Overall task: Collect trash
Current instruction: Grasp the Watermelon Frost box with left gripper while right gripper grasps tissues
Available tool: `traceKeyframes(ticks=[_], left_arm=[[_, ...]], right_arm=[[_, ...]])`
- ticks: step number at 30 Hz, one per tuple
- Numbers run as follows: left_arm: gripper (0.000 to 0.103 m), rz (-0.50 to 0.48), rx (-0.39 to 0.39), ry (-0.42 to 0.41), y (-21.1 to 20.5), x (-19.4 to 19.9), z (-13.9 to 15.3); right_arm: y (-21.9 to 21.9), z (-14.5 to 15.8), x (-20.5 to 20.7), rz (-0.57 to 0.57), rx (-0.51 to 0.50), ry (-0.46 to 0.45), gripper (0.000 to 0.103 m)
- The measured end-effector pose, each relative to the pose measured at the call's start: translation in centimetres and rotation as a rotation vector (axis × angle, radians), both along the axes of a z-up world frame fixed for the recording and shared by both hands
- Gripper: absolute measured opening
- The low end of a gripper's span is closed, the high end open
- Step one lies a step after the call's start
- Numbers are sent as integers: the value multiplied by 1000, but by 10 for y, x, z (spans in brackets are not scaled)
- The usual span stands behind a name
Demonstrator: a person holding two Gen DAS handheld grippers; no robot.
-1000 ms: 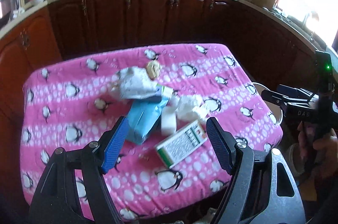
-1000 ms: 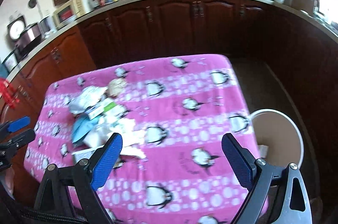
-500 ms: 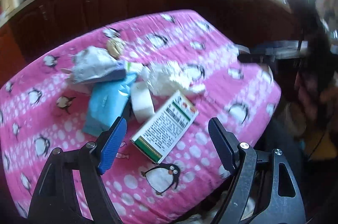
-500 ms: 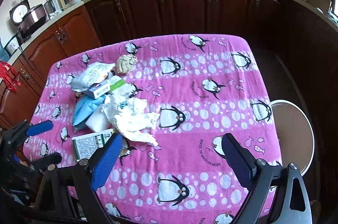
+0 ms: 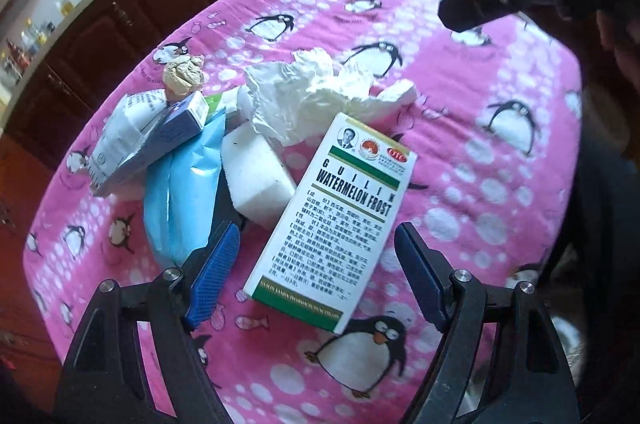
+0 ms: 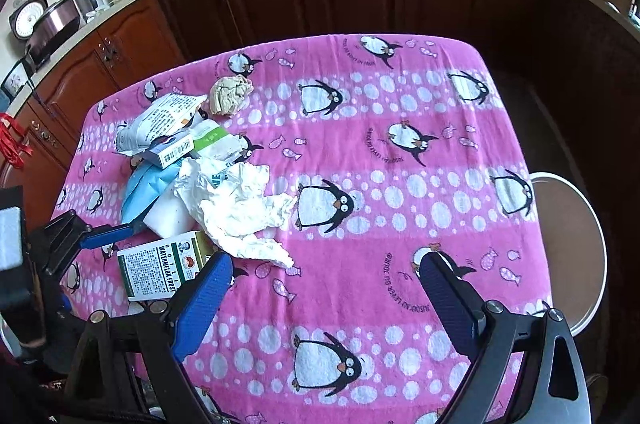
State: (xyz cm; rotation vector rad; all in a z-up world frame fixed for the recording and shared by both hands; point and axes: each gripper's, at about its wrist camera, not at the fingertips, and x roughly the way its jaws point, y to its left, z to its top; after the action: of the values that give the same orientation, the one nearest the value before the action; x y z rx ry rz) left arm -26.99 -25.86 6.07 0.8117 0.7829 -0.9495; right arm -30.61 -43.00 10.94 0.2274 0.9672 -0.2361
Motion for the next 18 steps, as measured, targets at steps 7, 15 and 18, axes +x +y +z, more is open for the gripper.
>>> traceKeyframes(ticks=[7, 15, 18], left_arm=[[57, 56, -46, 135, 7, 13, -1], [53, 206, -138, 276, 42, 25, 14], [52, 243, -176, 284, 48, 25, 24]], right_arm=[[7, -16, 33, 66, 17, 34, 93], [22, -52, 91, 191, 124, 113, 76], [26, -68, 102, 217, 214, 129, 49]])
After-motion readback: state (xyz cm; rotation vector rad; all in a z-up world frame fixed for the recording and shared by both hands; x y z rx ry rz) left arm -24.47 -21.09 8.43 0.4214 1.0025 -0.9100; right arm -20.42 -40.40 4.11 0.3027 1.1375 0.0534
